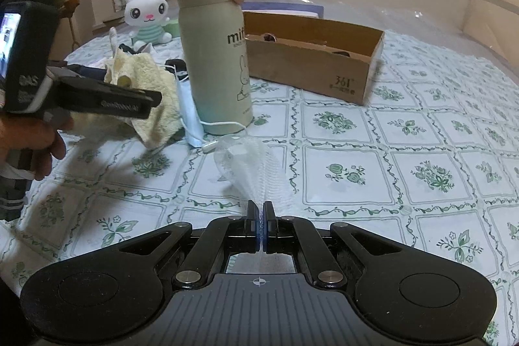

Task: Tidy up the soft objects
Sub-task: 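Grasp the yellow towel with the left gripper while the right gripper holds the bag, then lift the yellow towel and the plastic bag with both grippers toward the box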

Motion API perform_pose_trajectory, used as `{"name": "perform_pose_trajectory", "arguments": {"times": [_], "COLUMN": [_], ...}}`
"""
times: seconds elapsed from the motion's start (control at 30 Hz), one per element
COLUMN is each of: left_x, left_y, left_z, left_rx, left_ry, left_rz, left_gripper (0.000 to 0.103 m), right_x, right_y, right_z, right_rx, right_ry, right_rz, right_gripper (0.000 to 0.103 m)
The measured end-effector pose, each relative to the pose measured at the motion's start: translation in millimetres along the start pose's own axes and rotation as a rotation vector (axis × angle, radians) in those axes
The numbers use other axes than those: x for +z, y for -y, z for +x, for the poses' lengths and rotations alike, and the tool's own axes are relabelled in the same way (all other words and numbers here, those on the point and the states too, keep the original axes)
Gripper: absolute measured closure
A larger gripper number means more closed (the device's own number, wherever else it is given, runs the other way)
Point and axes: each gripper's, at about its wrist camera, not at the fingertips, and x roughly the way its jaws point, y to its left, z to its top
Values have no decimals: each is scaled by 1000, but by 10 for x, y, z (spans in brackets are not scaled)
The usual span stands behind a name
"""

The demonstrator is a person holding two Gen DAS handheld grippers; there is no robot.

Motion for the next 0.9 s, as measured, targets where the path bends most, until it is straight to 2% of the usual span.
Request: {"name": "perform_pose_trajectory", "arguments": {"times": [0.03,0.1,0.17,0.3,0.47,0.67,0.9], "left_x": [-4,-19,-38,-33,-25,-152,-351], "left_y": [22,39,16,-110,-269,-451,-576], "left_z": [30,72,90,24,-206,-567,-1019], "left_rx": [22,49,62,33,-39,-136,-199], "left_ry": [-2,-13,-20,-20,-22,-52,-70], "left_rz": [21,45,57,33,-28,-135,-218], "left_gripper": [31,48,61,80,86,87,88], "right_x": [-3,-5,5,13,34,83,138], "right_y": [7,21,28,50,29,-44,-116], "right_z": [7,5,5,-8,-39,-148,-300], "right_rx": [0,-1,-3,-9,-12,-6,14], "right_ry": [-1,-1,0,3,10,33,57], "right_rz": [2,5,8,15,17,15,28], "right_gripper": [102,102,102,102,102,102,102]}}
